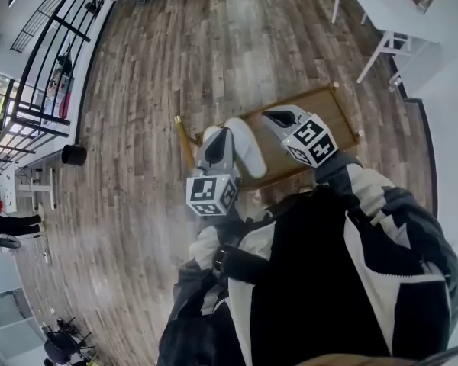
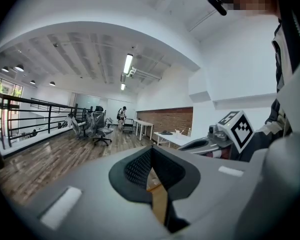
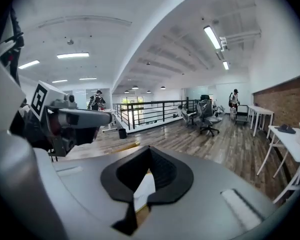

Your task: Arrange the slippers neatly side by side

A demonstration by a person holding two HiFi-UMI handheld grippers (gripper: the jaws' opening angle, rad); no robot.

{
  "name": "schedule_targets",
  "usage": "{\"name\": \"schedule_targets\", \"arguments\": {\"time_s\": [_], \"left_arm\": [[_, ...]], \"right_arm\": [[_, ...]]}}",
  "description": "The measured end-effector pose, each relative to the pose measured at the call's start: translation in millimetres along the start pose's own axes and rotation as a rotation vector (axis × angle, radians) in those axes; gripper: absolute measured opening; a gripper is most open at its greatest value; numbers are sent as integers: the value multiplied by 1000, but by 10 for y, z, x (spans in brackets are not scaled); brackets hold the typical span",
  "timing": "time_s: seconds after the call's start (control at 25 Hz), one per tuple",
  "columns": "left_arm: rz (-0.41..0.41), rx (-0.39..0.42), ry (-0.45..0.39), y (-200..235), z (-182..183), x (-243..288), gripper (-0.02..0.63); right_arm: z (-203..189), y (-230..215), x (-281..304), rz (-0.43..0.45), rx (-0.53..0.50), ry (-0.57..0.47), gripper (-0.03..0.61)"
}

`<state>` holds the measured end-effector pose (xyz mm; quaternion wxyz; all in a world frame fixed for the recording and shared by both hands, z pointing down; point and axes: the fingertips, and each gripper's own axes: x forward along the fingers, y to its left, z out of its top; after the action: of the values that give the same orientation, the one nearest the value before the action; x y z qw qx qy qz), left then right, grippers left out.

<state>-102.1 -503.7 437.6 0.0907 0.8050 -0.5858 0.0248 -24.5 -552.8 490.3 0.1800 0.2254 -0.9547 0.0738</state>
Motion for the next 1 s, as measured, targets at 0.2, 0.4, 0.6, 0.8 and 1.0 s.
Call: {"name": "schedule_targets", "arguments": {"time_s": [0.2,0.4,0.6,0.8,1.0], "left_arm": [[-25,8,-17,-297,89,286,18],[-60,16,-25,-580,134,505,18],[-76,29,-23,-803,111,678,18],[-73,32,-21,-939,136,765,18],[-71,39,-22,-1089,141,846,18]], "right_arm": [[285,-162,-500,-49,-47,-97,2],[309,-342,-840,-88,-59,-123,2],[165,-529,-993,-103,-42,-112,0],[145,-616,-1130,-97,-35,-116,0],[113,-690,-1198,-80,-36,-119,0]]}}
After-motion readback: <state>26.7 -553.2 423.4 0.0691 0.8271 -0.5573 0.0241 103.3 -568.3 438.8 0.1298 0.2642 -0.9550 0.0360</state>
